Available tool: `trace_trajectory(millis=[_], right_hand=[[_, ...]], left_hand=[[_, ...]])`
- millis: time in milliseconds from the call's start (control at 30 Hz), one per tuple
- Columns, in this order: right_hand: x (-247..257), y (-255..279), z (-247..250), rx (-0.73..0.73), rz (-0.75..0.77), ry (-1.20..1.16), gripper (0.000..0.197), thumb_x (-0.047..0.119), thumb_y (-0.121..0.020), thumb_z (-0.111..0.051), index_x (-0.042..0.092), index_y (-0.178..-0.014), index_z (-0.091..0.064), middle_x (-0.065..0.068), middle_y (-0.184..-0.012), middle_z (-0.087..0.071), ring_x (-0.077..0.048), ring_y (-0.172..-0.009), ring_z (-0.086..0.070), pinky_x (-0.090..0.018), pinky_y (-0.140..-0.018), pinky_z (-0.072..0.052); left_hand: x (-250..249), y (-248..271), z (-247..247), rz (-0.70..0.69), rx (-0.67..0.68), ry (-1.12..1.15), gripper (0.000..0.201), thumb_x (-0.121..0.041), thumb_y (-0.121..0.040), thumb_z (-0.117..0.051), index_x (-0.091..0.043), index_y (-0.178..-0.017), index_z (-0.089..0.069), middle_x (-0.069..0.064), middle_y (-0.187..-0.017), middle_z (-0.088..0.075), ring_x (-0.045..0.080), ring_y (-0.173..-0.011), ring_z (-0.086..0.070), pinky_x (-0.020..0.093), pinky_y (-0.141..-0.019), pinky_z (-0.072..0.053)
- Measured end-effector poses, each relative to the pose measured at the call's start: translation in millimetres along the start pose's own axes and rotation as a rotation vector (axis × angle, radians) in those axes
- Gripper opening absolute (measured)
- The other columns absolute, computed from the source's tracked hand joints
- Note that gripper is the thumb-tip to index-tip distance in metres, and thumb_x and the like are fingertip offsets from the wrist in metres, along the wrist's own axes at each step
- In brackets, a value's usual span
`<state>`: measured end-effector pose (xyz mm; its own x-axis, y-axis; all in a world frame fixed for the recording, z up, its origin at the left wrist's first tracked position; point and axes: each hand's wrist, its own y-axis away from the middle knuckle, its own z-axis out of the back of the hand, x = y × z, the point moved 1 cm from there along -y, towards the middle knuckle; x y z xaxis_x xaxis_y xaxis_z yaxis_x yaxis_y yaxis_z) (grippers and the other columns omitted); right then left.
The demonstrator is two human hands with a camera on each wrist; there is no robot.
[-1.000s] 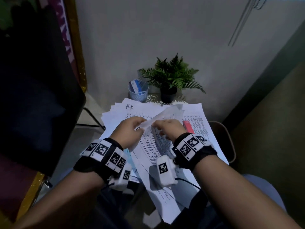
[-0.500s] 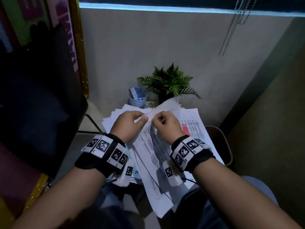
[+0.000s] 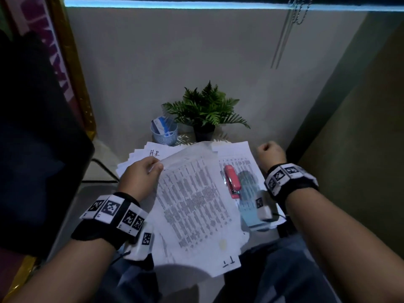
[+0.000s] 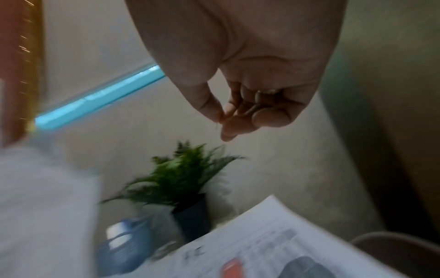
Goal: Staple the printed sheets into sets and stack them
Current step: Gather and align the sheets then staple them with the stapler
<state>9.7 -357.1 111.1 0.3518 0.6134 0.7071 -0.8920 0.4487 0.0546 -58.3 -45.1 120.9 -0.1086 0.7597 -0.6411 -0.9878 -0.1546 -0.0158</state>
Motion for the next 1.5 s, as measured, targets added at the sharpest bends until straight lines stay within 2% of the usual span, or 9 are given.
trace_trajectory(millis=[367,567,700,867,967,1133,1233,1333,1500], right_hand=[[-37,-75,41,-0.028,-0.031,0.034,0.025,0.016,-0.091,-0.053,0.0,-0.102,-0.068,-0.021,-0.107,-0.067,-0.037,-0.099,-0.063,-0.042,-0.091,-0.049],[5,11,12,0.442,0.19,-0.284,0.054,0.062,-0.072,-0.065,0.024,-0.111,-0.064,0.007,-0.11,-0.064,-0.011,-0.101,-0.061,-0.032,-0.088,-0.048],[34,52,-2,0.692,0.269,-0.3,0.064,0.052,-0.071,-0.07,0.024,-0.125,-0.054,0.005,-0.125,-0.059,-0.013,-0.113,-0.056,-0.031,-0.098,-0.044],[62,76,0,0.607,0.383,-0.21,0.016,0.031,-0.089,-0.063,0.015,-0.091,-0.064,0.019,-0.049,-0.06,0.008,-0.052,-0.057,-0.003,-0.052,-0.034],[74,86,-3,0.56,0.429,-0.112,0.038,0.04,-0.085,-0.065,0.017,-0.115,-0.062,0.015,-0.068,-0.053,0.002,-0.068,-0.052,-0.014,-0.058,-0.035],[92,106,-7,0.53,0.471,-0.057,0.03,0.034,-0.086,-0.067,0.02,-0.111,-0.06,0.009,-0.08,-0.053,-0.011,-0.079,-0.053,-0.019,-0.066,-0.042],[92,111,-14,0.28,0.523,-0.11,0.043,0.032,-0.079,-0.072,0.017,-0.115,-0.054,0.001,-0.107,-0.051,-0.016,-0.097,-0.052,-0.035,-0.089,-0.047],[87,119,-18,0.016,0.521,-0.237,0.027,0.028,-0.077,-0.072,0.02,-0.093,-0.053,0.002,-0.098,-0.049,-0.018,-0.088,-0.054,-0.039,-0.085,-0.048],[86,143,-30,0.5,0.232,-0.347,0.018,0.028,-0.083,-0.07,0.01,-0.082,-0.07,0.002,-0.073,-0.063,-0.005,-0.06,-0.052,-0.014,-0.053,-0.042]], left_hand=[[-7,-6,0,0.044,-0.023,0.122,0.015,-0.024,-0.094,-0.054,-0.015,-0.083,-0.062,0.003,-0.077,-0.062,0.014,-0.07,-0.053,0.027,-0.059,-0.037],[-9,0,3,0.018,0.018,0.223,0.016,-0.024,-0.093,-0.055,-0.013,-0.085,-0.063,0.01,-0.079,-0.066,0.02,-0.073,-0.057,0.024,-0.065,-0.041],[-11,11,9,-0.026,0.03,0.332,0.014,-0.023,-0.092,-0.058,-0.014,-0.083,-0.062,0.013,-0.082,-0.068,0.021,-0.074,-0.059,0.03,-0.071,-0.045],[-9,18,25,-0.065,0.069,0.282,0.011,-0.033,-0.084,-0.062,-0.022,-0.083,-0.063,0.001,-0.084,-0.069,0.019,-0.079,-0.062,0.036,-0.078,-0.049],[-16,21,31,-0.088,0.114,0.256,0.006,-0.026,-0.087,-0.064,-0.03,-0.09,-0.062,-0.012,-0.084,-0.063,0.012,-0.071,-0.056,0.033,-0.071,-0.049],[-30,27,32,-0.167,0.098,0.271,0.009,-0.02,-0.089,-0.061,-0.017,-0.095,-0.067,-0.005,-0.089,-0.069,0.013,-0.082,-0.063,0.027,-0.074,-0.048],[-26,29,28,-0.115,0.035,0.29,0.005,-0.018,-0.09,-0.06,-0.018,-0.09,-0.065,-0.009,-0.083,-0.066,0.006,-0.078,-0.06,0.018,-0.068,-0.043],[-21,31,24,-0.067,-0.01,0.325,0.01,-0.019,-0.09,-0.06,-0.013,-0.094,-0.067,-0.001,-0.091,-0.068,0.013,-0.084,-0.062,0.024,-0.075,-0.043],[-23,34,19,-0.04,-0.037,0.433,0.011,-0.016,-0.089,-0.061,-0.011,-0.097,-0.068,0.004,-0.092,-0.069,0.019,-0.086,-0.063,0.03,-0.08,-0.048]])
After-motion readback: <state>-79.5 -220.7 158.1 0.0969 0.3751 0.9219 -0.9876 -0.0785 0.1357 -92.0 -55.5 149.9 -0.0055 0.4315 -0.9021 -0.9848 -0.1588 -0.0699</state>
